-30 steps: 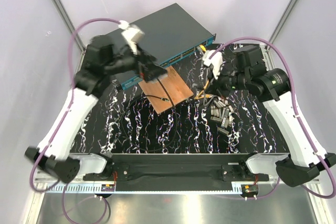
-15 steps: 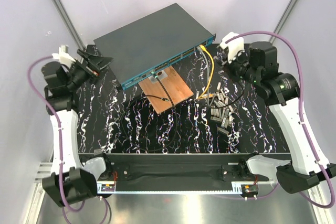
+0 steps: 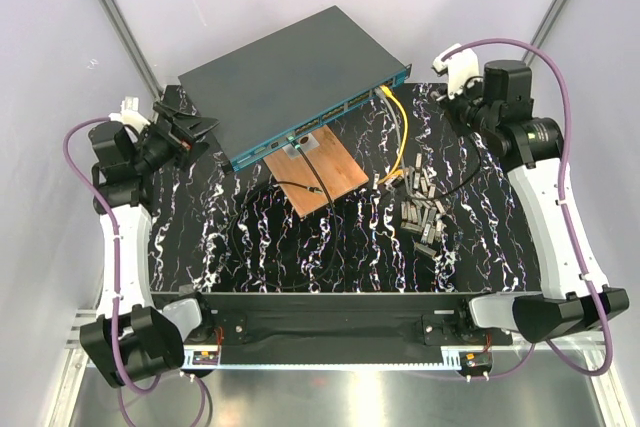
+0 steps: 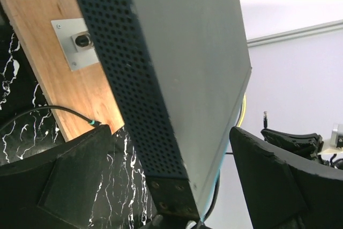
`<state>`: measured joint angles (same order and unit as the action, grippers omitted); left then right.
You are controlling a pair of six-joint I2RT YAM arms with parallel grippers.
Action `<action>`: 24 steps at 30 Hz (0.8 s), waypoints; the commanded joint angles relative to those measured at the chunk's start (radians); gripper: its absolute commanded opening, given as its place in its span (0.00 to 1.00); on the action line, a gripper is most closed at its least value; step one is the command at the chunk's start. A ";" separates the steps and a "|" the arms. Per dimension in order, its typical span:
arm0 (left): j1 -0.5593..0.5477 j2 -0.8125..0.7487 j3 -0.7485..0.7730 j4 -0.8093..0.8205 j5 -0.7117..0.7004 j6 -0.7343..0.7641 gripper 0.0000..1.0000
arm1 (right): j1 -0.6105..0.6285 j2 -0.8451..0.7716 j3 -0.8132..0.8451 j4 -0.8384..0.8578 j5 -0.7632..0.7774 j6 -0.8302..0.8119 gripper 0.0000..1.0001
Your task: Insert the plug into the switch port
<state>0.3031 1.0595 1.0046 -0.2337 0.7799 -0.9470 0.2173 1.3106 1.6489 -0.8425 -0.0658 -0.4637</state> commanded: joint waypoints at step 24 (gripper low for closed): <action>-0.085 0.097 -0.139 0.451 -0.014 -0.243 0.26 | -0.027 0.105 -0.037 0.249 -0.187 0.007 0.00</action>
<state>0.2615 1.1297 0.8684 0.0700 0.7815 -1.1671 0.1604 1.4265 1.6291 -0.6895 -0.2367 -0.4900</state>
